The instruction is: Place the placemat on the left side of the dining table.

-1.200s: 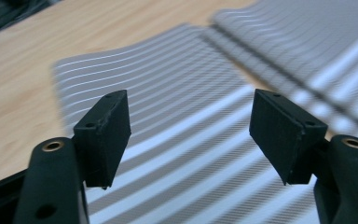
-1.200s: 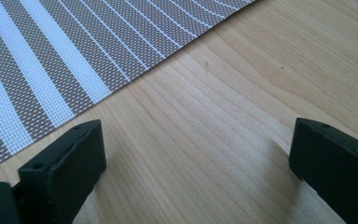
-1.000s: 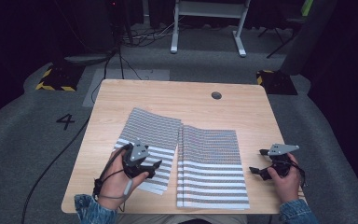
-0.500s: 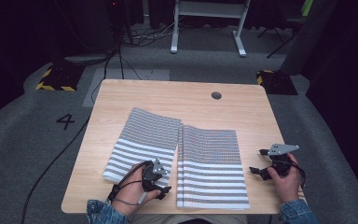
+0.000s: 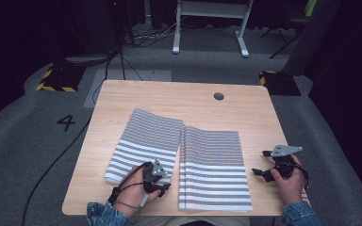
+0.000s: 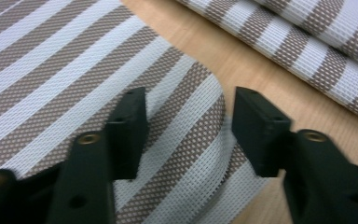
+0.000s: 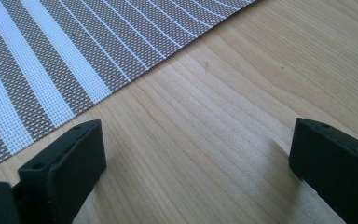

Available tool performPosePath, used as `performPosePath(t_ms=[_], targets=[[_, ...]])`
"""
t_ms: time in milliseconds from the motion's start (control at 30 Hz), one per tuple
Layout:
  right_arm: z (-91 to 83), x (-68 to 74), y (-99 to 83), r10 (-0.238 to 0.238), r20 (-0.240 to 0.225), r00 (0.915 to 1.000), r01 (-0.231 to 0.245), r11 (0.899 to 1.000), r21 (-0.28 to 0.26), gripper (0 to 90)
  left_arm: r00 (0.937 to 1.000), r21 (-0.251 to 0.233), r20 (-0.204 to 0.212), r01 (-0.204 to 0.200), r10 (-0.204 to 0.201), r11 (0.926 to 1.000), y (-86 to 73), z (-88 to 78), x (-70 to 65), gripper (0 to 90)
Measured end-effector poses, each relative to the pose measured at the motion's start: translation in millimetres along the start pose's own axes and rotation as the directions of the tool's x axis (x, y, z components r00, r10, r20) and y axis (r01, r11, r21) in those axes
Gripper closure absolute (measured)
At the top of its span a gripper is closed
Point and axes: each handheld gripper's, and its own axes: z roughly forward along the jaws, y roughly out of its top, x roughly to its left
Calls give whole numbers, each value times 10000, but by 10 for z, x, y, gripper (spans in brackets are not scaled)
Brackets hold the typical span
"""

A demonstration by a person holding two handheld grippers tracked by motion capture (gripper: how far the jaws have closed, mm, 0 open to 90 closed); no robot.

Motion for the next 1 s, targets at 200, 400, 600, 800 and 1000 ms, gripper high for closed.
performPosePath(t_ms=[200, 400, 600, 800, 1000], targets=[[0, 0, 0, 4, -2, 10000, -4, 10000, -1, 38, 9938, -871, 603, 990, -940, 9913, -32, -59, 233, 813], [0, 1, 0, 4, 0, 10000, -4, 10000, 0, 38, 9945, -2452, -272, 914, -1011, 9652, 90, -349, 246, 863], [0, 0, 0, 3, 0, 10000, -3, 10000, 2, 38, 9882, -3833, -916, 786, -1225, 9203, 94, -716, 338, 867], [0, 0, 0, -1, 1, 10000, 1, 10000, 0, 38, 9608, -4995, -1779, 982, -2128, 8607, -72, -1087, 550, 866], [0, 0, 0, 4, 2, 10000, -4, 10000, -2, 39, 9317, -5575, -2133, 1311, -2941, 8198, -252, -1338, 675, 863]])
